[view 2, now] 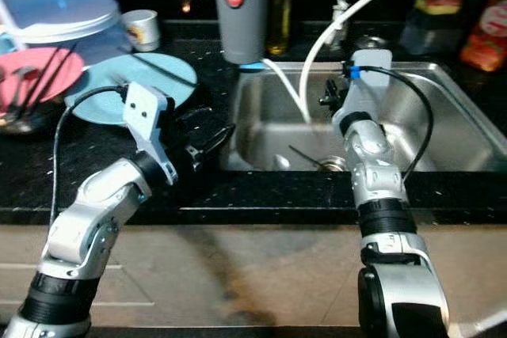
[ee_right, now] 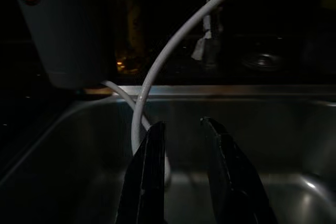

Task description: Kitchen organization

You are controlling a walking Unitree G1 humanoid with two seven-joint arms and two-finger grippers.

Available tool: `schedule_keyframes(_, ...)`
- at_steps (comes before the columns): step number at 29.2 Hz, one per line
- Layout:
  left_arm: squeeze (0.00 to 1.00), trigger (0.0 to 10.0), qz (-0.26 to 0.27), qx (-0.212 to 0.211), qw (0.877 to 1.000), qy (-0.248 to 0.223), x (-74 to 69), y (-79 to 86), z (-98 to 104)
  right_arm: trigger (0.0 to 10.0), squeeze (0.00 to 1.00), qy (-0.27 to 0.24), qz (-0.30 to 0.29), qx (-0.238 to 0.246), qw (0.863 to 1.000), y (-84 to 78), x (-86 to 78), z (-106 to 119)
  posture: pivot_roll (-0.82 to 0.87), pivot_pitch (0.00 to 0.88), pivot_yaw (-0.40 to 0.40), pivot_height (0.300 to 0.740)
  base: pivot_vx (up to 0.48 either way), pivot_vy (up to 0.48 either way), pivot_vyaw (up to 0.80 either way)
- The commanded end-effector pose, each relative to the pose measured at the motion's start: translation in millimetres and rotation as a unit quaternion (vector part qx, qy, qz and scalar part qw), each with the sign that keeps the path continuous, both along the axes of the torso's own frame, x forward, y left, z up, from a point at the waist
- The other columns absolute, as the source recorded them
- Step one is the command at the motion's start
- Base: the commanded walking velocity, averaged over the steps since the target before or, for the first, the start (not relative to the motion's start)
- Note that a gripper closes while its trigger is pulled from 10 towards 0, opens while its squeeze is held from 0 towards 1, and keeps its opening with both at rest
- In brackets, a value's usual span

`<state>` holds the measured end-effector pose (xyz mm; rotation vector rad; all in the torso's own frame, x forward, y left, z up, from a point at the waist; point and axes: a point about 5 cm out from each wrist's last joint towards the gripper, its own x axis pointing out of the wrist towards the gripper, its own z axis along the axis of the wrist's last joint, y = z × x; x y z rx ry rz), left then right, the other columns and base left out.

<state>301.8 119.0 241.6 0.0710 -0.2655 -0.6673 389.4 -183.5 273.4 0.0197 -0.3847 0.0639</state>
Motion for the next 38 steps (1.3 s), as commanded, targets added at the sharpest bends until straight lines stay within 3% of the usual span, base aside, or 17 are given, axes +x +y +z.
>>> schedule_keyframes(1, 0.00, 10.0, 0.018, 0.009, 1.000, 0.015, -2.6, 8.4, -5, 10.0, 0.00, 0.004, 0.010, 0.002, 1.000, 6.4, -0.3, -1, 0.07, 0.094, -0.009, 0.740, 0.000, 0.000, 0.00)
schedule_keyframes(8, 0.00, 10.0, 0.068, 0.074, 0.995, 0.029, -6.6, 22.9, -15, 10.0, 0.00, 0.008, 0.020, 0.002, 1.000, 10.6, 0.4, -2, 0.07, 0.095, -0.015, 0.740, 0.000, 0.000, 0.00)
schedule_keyframes(22, 0.00, 10.0, 0.125, 0.114, 0.982, 0.088, -24.4, 39.4, -37, 10.0, 0.00, 0.012, 0.051, -0.002, 0.999, 16.8, 2.4, -1, 0.08, 0.099, -0.018, 0.740, 0.000, 0.000, 0.00)
schedule_keyframes(26, 0.00, 10.0, 0.169, 0.122, 0.974, 0.090, -24.4, 40.9, -43, 10.0, 0.00, 0.002, 0.099, 0.001, 0.995, 28.6, 2.1, 3, 0.08, 0.098, -0.018, 0.740, 0.000, 0.000, 0.00)
schedule_keyframes(29, 0.00, 10.0, 0.204, 0.111, 0.968, 0.092, -23.2, 46.5, -44, 10.0, 0.00, 0.006, 0.146, -0.008, 0.989, 42.6, 1.0, 3, 0.08, 0.097, -0.015, 0.740, 0.000, 0.000, 0.00)
schedule_keyframes(31, 0.00, 10.0, 0.235, 0.080, 0.966, 0.070, -20.1, 52.2, -36, 10.0, 0.00, 0.007, 0.168, -0.018, 0.986, 52.9, 0.2, 2, 0.08, 0.096, -0.015, 0.740, 0.000, 0.000, 0.00)
schedule_keyframes(38, 0.00, 10.0, 0.258, 0.034, 0.965, 0.038, -16.9, 57.9, -19, 10.0, 0.00, 0.008, 0.191, -0.006, 0.981, 67.1, 1.3, 4, 0.08, 0.092, -0.014, 0.740, 0.000, 0.000, 0.00)
